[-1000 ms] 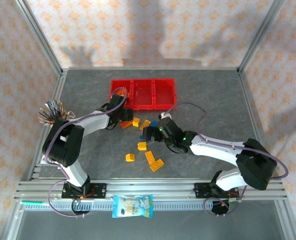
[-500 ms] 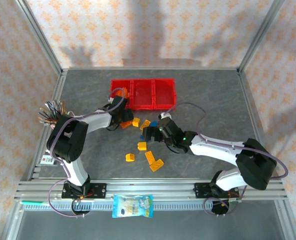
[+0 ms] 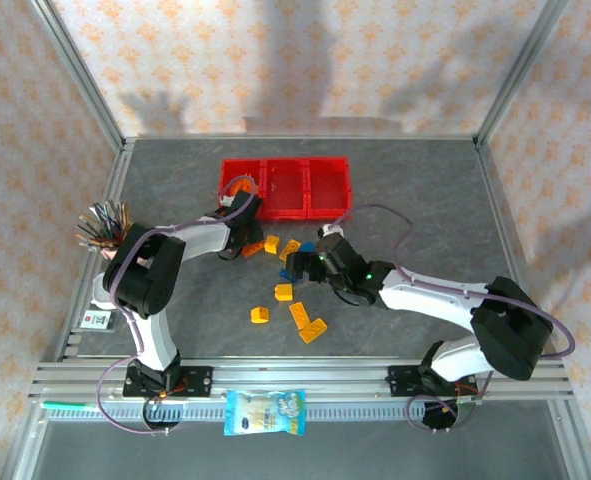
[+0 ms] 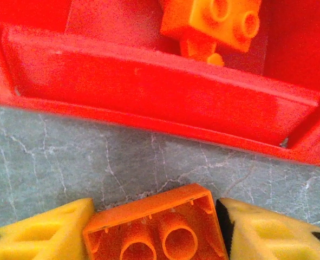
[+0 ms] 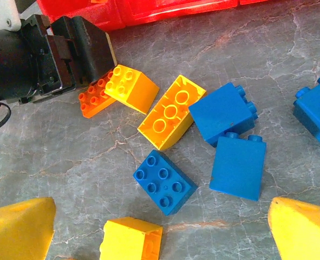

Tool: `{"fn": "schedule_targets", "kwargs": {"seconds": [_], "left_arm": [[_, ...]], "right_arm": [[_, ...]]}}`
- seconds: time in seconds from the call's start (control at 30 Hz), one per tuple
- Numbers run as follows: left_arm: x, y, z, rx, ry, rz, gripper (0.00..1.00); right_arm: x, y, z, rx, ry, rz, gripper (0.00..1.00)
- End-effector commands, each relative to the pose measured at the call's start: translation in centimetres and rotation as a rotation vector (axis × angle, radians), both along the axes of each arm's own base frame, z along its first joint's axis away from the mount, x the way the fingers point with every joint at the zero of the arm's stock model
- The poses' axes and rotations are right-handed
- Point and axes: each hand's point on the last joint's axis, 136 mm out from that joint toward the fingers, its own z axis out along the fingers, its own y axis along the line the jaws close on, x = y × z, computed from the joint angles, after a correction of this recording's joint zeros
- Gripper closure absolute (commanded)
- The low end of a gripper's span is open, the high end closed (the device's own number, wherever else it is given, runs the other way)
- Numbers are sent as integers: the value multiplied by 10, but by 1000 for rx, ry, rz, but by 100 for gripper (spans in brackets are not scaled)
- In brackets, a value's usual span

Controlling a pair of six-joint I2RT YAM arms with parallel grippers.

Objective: Sort the legos into containers by color
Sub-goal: Pick up the lego from the center of the table, then place the lego in the container.

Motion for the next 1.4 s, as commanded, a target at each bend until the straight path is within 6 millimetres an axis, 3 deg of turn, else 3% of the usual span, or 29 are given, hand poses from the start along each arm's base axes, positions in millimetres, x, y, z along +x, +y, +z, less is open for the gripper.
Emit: {"fn": "schedule_targets", "kwargs": {"seconds": [0.0,0.13,0.3,0.4,0.5,0.6,0.8,0.97,1.07,1.2,1.37], "left_arm": [[-1,0,-1,15,7,4,51],[-9,2,12,15,-5,3,58],[-23,9,41,15,-45,-1,58],[-18,10,66,22,-89,-13,57],[3,7,90,45,-140,-26,56],[32,10,101,81,-158,-12,56],[85,15,94,126,-138,16,54],[117,26,89,147,-139,57,53],[130,27,92,159,-133,63,43],[130,27,111,148,-168,69,26],[101,29,125,107,-193,54,19]], "right_arm": [[5,0,11,17,-28,-4,0],[6,0,11,13,-28,-6,0],[10,-3,20,14,-47,-8,0],[14,-5,28,27,-61,-10,0],[19,-7,33,32,-73,-15,0],[22,-9,37,26,-80,-18,0],[20,-16,40,17,-89,-29,0],[19,-20,44,19,-95,-35,0],[20,-21,47,17,-105,-38,0],[21,-21,50,12,-108,-38,0],[18,-16,50,3,-95,1,0]]}}
